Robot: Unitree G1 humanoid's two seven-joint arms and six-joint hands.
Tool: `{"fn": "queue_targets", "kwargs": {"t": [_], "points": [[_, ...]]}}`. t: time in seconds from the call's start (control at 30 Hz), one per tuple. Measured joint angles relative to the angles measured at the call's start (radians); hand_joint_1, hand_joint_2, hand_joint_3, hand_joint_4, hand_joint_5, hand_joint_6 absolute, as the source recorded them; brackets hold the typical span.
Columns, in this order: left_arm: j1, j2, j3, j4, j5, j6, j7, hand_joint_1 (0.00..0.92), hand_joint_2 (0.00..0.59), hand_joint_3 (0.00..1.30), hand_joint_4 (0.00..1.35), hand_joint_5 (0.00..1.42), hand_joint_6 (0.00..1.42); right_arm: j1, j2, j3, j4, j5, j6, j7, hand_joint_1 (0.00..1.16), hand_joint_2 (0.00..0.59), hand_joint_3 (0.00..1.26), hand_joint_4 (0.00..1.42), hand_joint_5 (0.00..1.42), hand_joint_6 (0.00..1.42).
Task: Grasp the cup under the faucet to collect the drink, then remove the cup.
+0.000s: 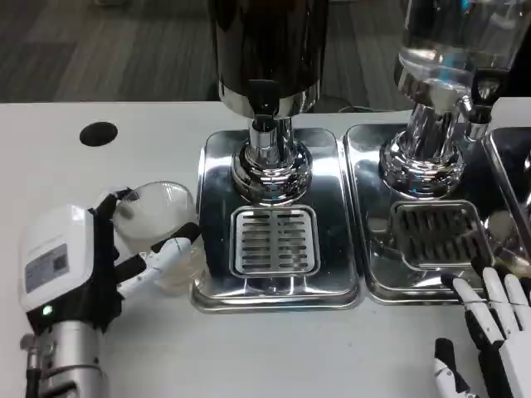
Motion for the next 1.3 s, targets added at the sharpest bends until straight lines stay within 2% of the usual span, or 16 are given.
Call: {"fn": "queue_targets", "kwargs": {"t": [0.9,1.1,1.3], "points": [[-0.063,-0.038,-0.085,0.045,0.039,0.013,0.008,0.148,0.118,0.35,0.41,0.72,1.04,0.000,0.000,-0.003,0.028,0.019,-0.019,-0.001,0.25,0.496,0.15,0.00,0.00,0.00],[-0.136,-0.057,-0.132,0.085,0.077,0.042,0.006,0.148,0.119,0.33,0.40,0.71,1.03,0.011,-0.001,-0.009,0.028,0.023,-0.028,-0.003,0.25,0.496,0.15,0.00,0.00,0.00],[-0.156,-0.079,-0.167,0.114,0.086,0.062,0.007,0.148,0.119,0.32,0.38,0.70,1.02,0.015,-0.001,-0.024,0.028,0.039,-0.037,-0.006,0.25,0.496,0.15,0.00,0.00,0.00]]}}
